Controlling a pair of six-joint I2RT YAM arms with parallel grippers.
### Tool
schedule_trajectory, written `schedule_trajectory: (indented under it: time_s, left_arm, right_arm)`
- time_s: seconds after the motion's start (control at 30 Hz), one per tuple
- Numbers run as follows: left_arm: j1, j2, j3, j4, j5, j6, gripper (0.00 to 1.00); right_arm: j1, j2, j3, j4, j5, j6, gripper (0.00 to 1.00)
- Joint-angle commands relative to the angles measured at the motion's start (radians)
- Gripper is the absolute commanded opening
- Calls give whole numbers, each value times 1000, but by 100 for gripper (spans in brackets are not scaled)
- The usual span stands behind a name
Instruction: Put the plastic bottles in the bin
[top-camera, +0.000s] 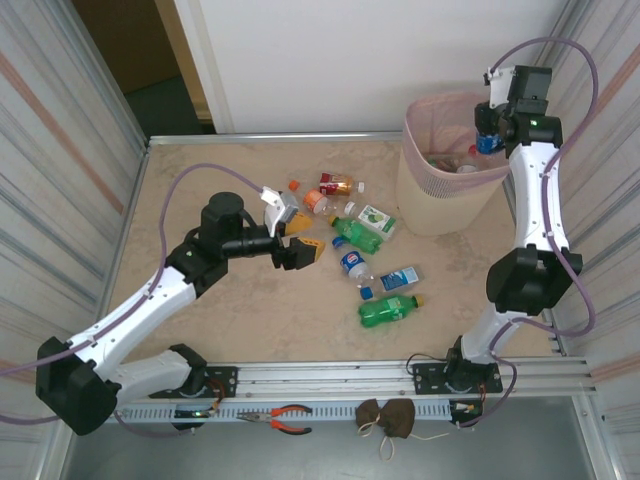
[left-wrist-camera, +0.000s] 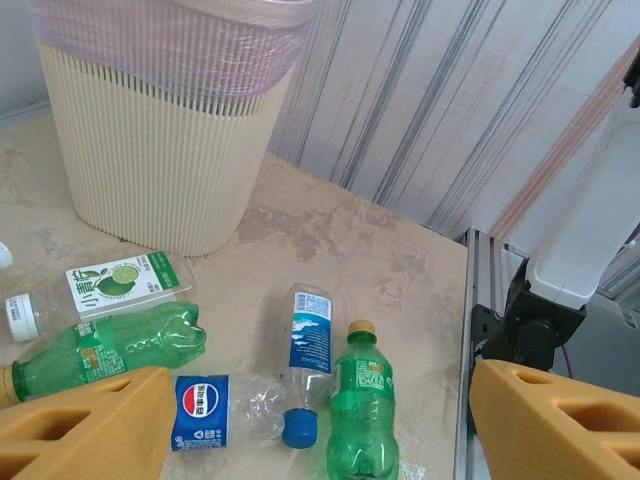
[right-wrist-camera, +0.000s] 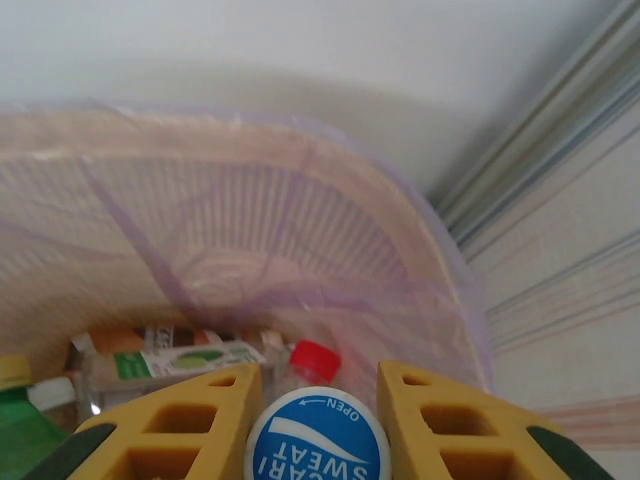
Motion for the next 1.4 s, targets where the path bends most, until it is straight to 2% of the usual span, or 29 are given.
schedule_trajectory:
  time_s: [0.0,0.5,0.67,0.77,1.0,1.1,1.23,1.37]
  left_arm:
    - [-2,7,-14,42,25,-14,77]
    - [-2,9,-18,53,30,-32,78]
    - [-2,9,-13,49,25,-33,77]
    - [-2,8,-12,45,24,-33,77]
    - [-3,4,-6,42,23,-32,77]
    - [-2,-2,-4,40,22,-30,77]
    - [-2,-7,-4,42,20,-32,78]
    - [-2,-9,-7,46,19,-33,78]
  right_arm:
    - [-15,16,-19,-48,19,-13,29]
    - [-41,165,-77,-74,-96,22,33]
    - [-41,200,-73,-64,-115,31,40]
    - [-40,205,-58,-68,-122,41,50]
    - [-35,124,-29,-44,-167,91,64]
    - [-26,82,-12,-45,-172,107,67]
    - [-6,22,-7,-46,-194,131,67]
    - [18,-26,-18,-49,-300,179,61]
